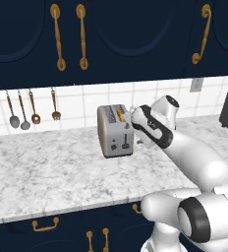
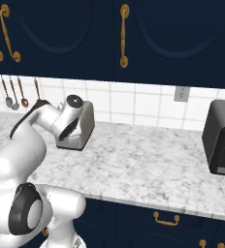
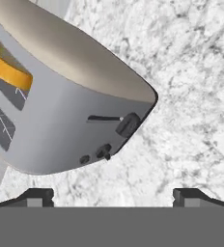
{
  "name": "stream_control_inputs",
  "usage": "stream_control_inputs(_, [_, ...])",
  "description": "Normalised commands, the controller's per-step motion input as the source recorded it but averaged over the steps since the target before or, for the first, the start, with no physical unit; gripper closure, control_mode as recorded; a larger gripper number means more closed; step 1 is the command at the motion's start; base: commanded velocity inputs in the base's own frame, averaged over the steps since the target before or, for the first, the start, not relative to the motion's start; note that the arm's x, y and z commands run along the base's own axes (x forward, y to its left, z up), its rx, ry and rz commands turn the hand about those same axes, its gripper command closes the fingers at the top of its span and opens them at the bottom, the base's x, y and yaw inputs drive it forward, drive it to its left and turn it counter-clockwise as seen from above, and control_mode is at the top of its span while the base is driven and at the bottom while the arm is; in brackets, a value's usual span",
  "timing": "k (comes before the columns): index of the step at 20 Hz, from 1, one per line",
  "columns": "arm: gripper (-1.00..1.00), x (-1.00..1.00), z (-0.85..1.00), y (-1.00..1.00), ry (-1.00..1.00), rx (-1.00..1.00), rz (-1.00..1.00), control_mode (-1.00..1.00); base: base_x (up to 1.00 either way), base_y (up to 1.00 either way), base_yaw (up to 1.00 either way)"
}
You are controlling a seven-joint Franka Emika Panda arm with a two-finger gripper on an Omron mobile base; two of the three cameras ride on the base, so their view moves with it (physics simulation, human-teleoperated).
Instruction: Start the toaster. Once the lever pops up, take the bread to the plate on the dining counter.
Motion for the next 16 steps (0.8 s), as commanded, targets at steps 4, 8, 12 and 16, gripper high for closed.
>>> stream_control_inputs(4, [-1.0,0.0,1.0,-0.01,-0.04,-0.31,0.0,-1.0,0.0,0.0,0.0])
stream_control_inputs(8, [-1.0,0.0,0.71,-0.01,-0.2,-0.37,0.09,-1.0,0.0,0.0,0.0])
stream_control_inputs(12, [-1.0,0.0,0.05,-0.04,-0.26,-0.37,0.15,-1.0,0.0,0.0,0.0])
stream_control_inputs(16, [-1.0,0.28,-0.11,-0.11,-0.05,-0.27,0.28,-1.0,0.0,0.0,0.0])
